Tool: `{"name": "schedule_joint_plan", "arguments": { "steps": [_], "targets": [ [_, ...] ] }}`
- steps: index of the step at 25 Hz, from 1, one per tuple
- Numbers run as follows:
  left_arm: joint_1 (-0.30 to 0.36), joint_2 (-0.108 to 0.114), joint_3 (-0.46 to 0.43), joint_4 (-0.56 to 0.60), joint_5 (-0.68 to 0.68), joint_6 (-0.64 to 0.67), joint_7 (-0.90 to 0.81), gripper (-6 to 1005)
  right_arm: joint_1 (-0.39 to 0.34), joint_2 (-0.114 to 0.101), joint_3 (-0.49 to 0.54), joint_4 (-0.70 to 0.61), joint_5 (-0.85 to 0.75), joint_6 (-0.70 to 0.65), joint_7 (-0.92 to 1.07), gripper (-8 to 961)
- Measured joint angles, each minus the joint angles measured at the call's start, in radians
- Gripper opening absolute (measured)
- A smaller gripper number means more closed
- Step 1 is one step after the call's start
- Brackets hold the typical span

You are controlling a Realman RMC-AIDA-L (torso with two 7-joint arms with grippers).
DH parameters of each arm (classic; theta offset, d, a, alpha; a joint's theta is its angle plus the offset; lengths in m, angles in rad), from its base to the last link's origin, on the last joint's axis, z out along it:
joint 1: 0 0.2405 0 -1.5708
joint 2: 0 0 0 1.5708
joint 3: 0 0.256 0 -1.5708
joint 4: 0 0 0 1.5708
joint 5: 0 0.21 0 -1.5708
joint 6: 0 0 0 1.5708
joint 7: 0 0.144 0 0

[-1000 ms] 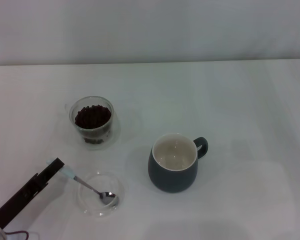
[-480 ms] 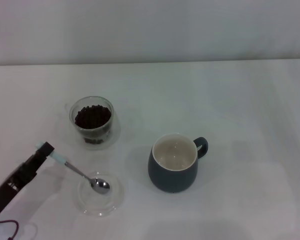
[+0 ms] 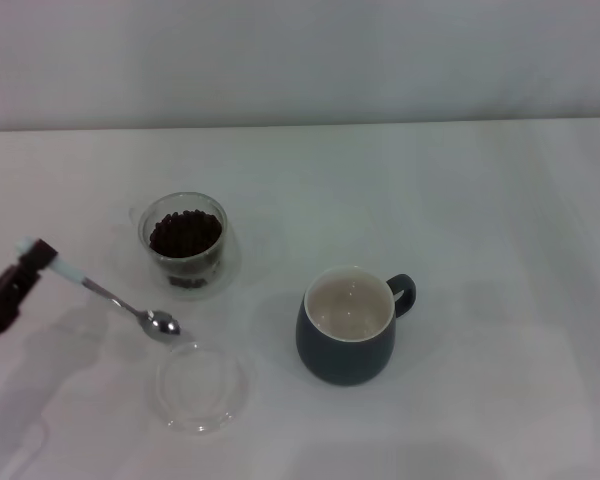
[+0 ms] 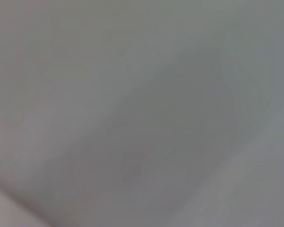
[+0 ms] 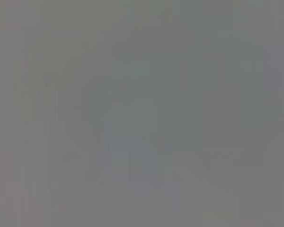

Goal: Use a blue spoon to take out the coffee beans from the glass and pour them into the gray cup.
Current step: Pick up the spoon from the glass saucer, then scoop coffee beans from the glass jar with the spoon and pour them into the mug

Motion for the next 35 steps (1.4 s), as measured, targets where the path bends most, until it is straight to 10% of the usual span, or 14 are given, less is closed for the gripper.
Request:
{"name": "schedule_joint_plan", "arguments": {
  "steps": [17,35],
  "targets": [
    [-0.11,0.162,-0.033,0.052,-0.006,0.013,-0.086,134,0.003,0.0,-0.017,0.003,-0.002,0.0,0.002,472],
    [-0.247,0.273,-0.026,0.056,0.151,-0.209,-0.221,131,0.004,0.001,-0.018,0.032,0.002,-0.012,0.015,472]
  ]
}}
